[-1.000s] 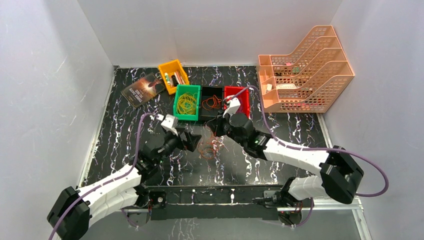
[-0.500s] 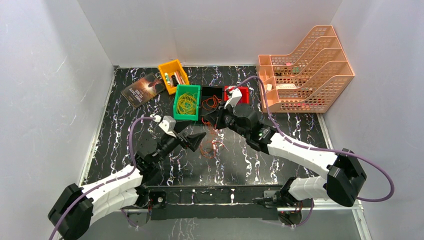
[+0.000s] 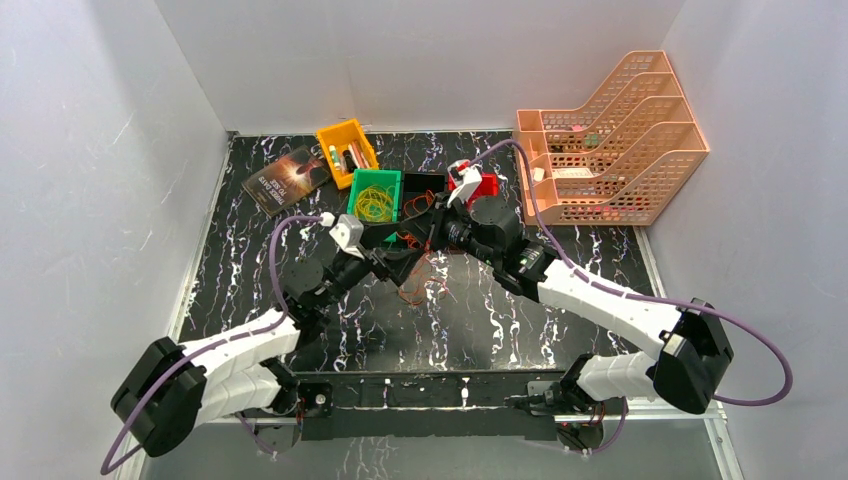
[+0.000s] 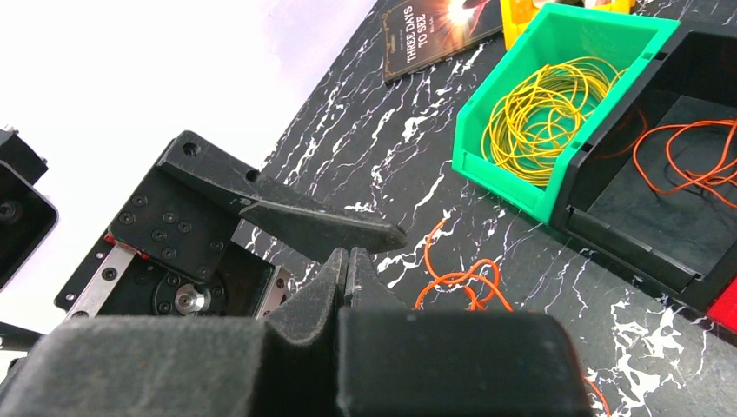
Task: Untangle the cables
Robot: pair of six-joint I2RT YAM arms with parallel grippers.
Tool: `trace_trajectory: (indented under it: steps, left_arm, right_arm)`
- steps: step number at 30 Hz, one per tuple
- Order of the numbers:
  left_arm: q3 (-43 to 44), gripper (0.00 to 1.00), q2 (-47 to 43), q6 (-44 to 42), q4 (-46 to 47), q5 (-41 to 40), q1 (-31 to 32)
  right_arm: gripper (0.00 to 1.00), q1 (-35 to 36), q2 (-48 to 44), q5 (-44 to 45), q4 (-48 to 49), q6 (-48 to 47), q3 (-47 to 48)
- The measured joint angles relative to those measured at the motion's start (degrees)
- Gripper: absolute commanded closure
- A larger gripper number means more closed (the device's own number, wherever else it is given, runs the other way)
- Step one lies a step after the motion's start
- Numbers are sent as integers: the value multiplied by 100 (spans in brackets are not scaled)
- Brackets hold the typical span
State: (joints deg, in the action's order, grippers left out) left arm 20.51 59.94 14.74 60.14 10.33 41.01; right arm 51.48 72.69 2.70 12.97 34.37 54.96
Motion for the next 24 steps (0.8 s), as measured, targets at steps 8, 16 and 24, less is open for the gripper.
trace_trajectory:
  steps: [8,16,24]
  left_arm:
    - [254,40,507,-7,164,81,0]
    - [293,68,1086,131,201,391,0]
    - [214,68,1244,216,295,566,0]
  right_arm:
    - [100,0,-20,-208,0,74,0]
    - [100,0,-411,-271,111,149,0]
    - [100,0,-708,-260,76,114,92]
